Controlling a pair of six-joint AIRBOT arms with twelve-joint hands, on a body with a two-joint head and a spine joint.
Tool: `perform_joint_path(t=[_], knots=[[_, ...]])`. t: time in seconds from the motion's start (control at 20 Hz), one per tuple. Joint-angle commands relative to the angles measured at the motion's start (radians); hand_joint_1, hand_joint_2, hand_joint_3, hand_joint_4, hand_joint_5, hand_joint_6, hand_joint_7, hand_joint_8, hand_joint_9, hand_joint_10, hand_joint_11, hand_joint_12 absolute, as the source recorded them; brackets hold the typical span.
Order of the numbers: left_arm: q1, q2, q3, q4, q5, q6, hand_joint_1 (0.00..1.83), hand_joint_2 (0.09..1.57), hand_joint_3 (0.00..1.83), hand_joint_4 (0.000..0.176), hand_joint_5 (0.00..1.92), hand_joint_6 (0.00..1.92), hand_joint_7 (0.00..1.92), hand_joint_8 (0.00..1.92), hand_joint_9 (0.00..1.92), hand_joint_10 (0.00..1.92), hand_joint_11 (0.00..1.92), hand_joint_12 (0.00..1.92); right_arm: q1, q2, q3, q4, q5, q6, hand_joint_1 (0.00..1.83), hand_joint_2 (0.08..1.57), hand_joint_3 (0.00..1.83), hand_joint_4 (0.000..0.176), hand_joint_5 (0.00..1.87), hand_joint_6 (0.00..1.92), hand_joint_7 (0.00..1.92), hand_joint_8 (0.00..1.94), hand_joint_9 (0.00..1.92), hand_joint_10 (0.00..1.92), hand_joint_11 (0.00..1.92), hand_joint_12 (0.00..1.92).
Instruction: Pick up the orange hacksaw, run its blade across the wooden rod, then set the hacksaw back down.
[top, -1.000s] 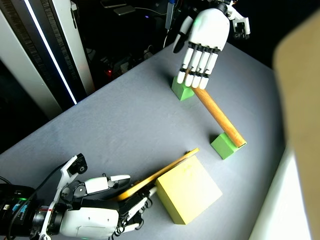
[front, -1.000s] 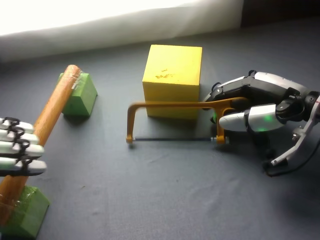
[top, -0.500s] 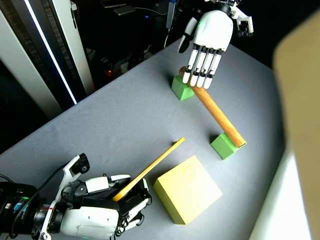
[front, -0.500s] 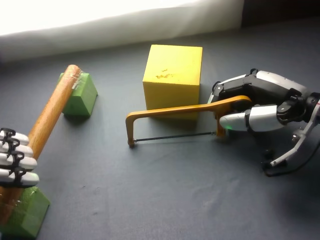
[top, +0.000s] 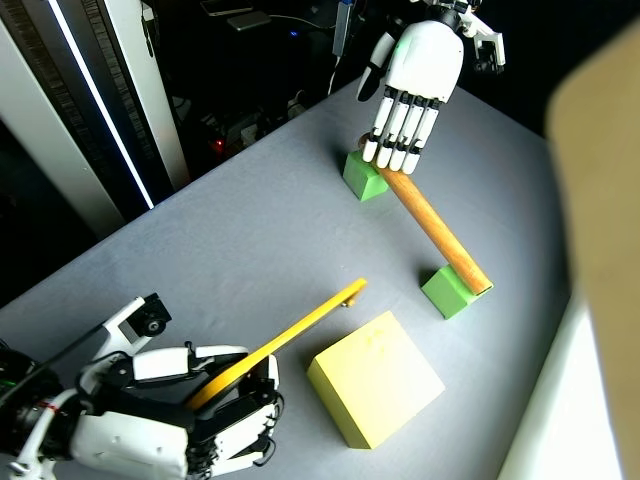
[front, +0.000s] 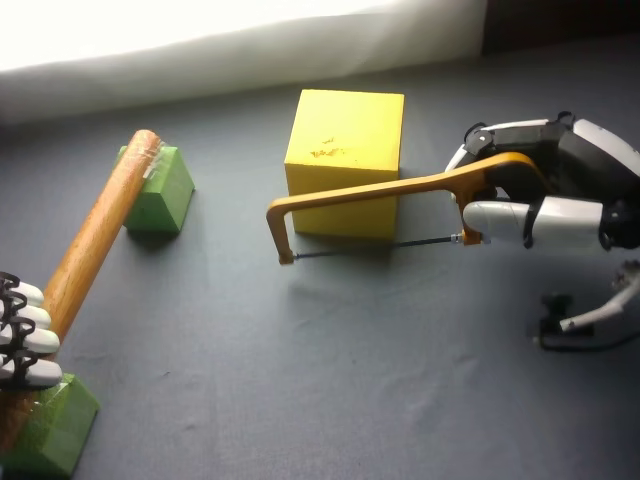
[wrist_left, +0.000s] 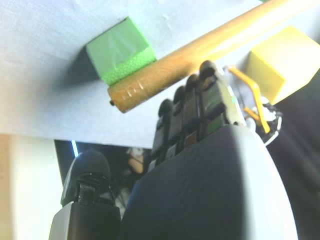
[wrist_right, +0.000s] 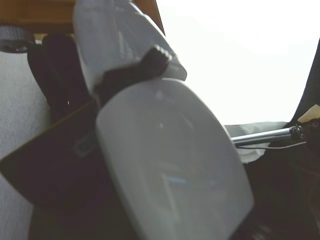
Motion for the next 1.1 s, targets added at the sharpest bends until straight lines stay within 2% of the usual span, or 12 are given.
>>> perform_joint_path(t=[0.0, 0.1, 0.15, 0.25, 0.4, 0.45, 0.5, 0.7, 0.8, 0.9, 1.05], knots=[[-0.003, 0.001, 0.006, -0.042, -0.023, 0.000, 0.11, 1.30, 0.00, 0.000, 0.06, 0.00, 0.06, 0.00, 0.04, 0.00, 0.01, 0.06, 0.002, 0.008, -0.015, 0.030, 0.179, 0.002, 1.37, 1.14, 0.00, 0.000, 0.84, 0.96, 0.98, 1.07, 0.86, 1.37, 0.48, 1.26], [0.002, 0.000, 0.005, -0.036, -0.023, 0.000, 0.08, 1.30, 0.00, 0.000, 0.08, 0.00, 0.07, 0.00, 0.04, 0.00, 0.00, 0.07, -0.008, 0.009, -0.055, 0.085, 0.243, -0.031, 1.37, 1.14, 0.00, 0.000, 0.83, 0.98, 0.98, 1.07, 0.87, 1.36, 0.46, 1.25], [0.004, 0.000, 0.005, -0.033, -0.024, 0.000, 0.11, 1.30, 0.00, 0.000, 0.08, 0.00, 0.08, 0.00, 0.04, 0.00, 0.00, 0.08, -0.013, 0.009, -0.073, 0.113, 0.275, -0.050, 1.36, 1.16, 0.00, 0.000, 0.78, 1.05, 0.93, 1.14, 0.81, 1.40, 0.44, 1.25], [0.010, -0.001, 0.002, -0.030, -0.024, -0.012, 0.09, 1.30, 0.00, 0.000, 0.08, 0.00, 0.09, 0.00, 0.07, 0.00, 0.00, 0.18, -0.020, 0.009, -0.123, 0.192, 0.371, -0.098, 1.36, 1.17, 0.00, 0.000, 0.75, 1.11, 0.94, 1.12, 0.81, 1.40, 0.43, 1.25], [0.015, -0.005, 0.000, -0.030, -0.024, -0.016, 0.09, 1.30, 0.00, 0.000, 0.06, 0.00, 0.07, 0.00, 0.03, 0.00, 0.00, 0.12, -0.021, -0.001, -0.156, 0.212, 0.454, -0.102, 1.36, 1.17, 0.00, 0.000, 0.77, 1.09, 0.94, 1.11, 0.81, 1.40, 0.45, 1.24], [0.016, -0.005, -0.002, -0.030, -0.024, -0.016, 0.10, 1.30, 0.00, 0.000, 0.07, 0.00, 0.08, 0.00, 0.05, 0.00, 0.00, 0.16, -0.017, -0.008, -0.161, 0.215, 0.473, -0.102, 1.36, 1.17, 0.00, 0.000, 0.76, 1.09, 0.93, 1.13, 0.81, 1.41, 0.45, 1.23], [0.017, -0.005, -0.003, -0.030, -0.024, -0.016, 0.11, 1.30, 0.00, 0.000, 0.08, 0.00, 0.08, 0.00, 0.06, 0.00, 0.00, 0.17, -0.013, -0.012, -0.169, 0.215, 0.482, -0.102, 1.37, 1.15, 0.00, 0.000, 0.81, 1.01, 0.97, 1.09, 0.84, 1.39, 0.44, 1.22], [0.018, -0.005, -0.009, -0.030, -0.024, -0.016, 0.12, 1.30, 0.00, 0.000, 0.08, 0.00, 0.08, 0.00, 0.05, 0.00, 0.00, 0.12, 0.000, -0.027, -0.206, 0.216, 0.510, -0.119, 1.36, 1.17, 0.00, 0.000, 0.77, 1.08, 0.91, 1.15, 0.79, 1.43, 0.46, 1.22], [0.019, -0.005, -0.009, -0.030, -0.024, -0.016, 0.13, 1.29, 0.00, 0.000, 0.09, 0.00, 0.10, 0.00, 0.07, 0.00, 0.00, 0.20, 0.007, -0.039, -0.210, 0.216, 0.511, -0.128, 1.37, 1.15, 0.00, 0.000, 0.81, 0.99, 0.97, 1.09, 0.84, 1.40, 0.44, 1.23], [0.019, -0.005, -0.009, -0.030, -0.024, -0.016, 0.12, 1.29, 0.00, 0.000, 0.08, 0.00, 0.07, 0.00, 0.05, 0.00, 0.00, 0.13, 0.022, -0.055, -0.209, 0.216, 0.507, -0.141, 1.37, 1.14, 0.00, 0.000, 0.84, 0.94, 0.98, 1.09, 0.86, 1.37, 0.46, 1.21], [0.019, -0.007, -0.010, -0.030, -0.024, -0.016, 0.11, 1.30, 0.00, 0.000, 0.06, 0.00, 0.05, 0.00, 0.03, 0.00, 0.00, 0.06, 0.045, -0.075, -0.206, 0.225, 0.505, -0.174, 1.37, 1.15, 0.00, 0.000, 0.82, 0.97, 0.97, 1.09, 0.87, 1.37, 0.44, 1.20]])
